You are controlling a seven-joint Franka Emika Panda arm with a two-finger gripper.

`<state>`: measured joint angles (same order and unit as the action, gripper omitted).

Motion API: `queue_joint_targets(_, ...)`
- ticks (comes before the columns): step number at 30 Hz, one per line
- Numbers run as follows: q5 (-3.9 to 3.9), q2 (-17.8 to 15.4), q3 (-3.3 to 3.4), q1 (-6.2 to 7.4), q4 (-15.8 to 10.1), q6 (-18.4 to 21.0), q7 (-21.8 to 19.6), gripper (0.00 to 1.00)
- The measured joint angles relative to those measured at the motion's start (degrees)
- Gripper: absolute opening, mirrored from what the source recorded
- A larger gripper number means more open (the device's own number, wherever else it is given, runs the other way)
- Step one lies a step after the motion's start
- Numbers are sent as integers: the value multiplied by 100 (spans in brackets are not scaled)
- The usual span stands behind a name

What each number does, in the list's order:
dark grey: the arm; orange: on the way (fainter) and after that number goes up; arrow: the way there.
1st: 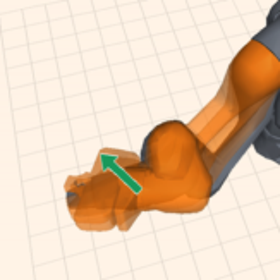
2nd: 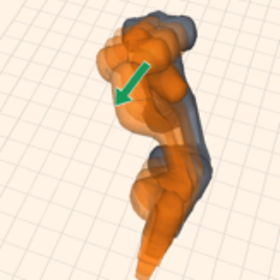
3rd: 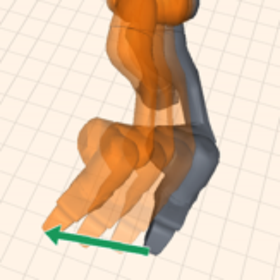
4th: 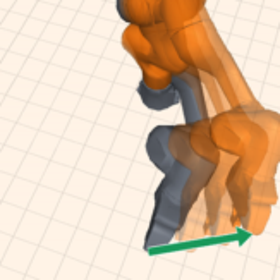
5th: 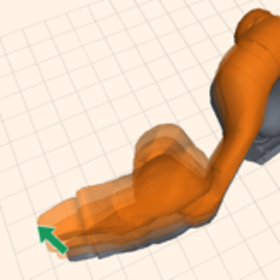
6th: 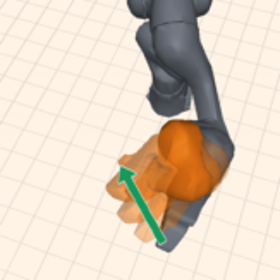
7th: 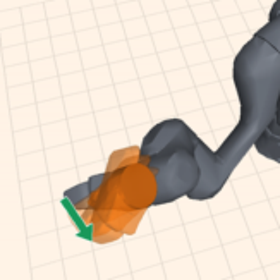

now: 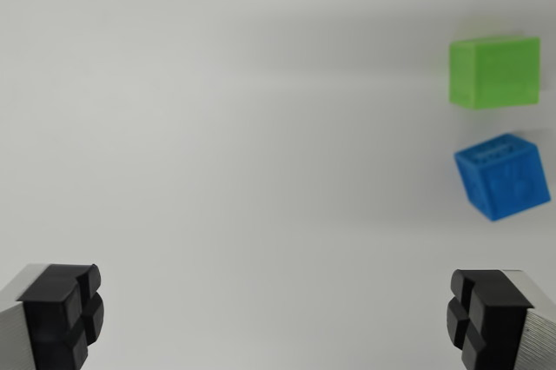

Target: Stack cube

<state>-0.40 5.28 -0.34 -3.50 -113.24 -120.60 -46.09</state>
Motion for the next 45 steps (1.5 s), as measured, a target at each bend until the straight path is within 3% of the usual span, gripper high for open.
queue_joint_targets(23,0,48,18,-25,-2,-24,54,100)
queue_joint_targets(45,-12,390,130,-212,-18,-344,476,100)
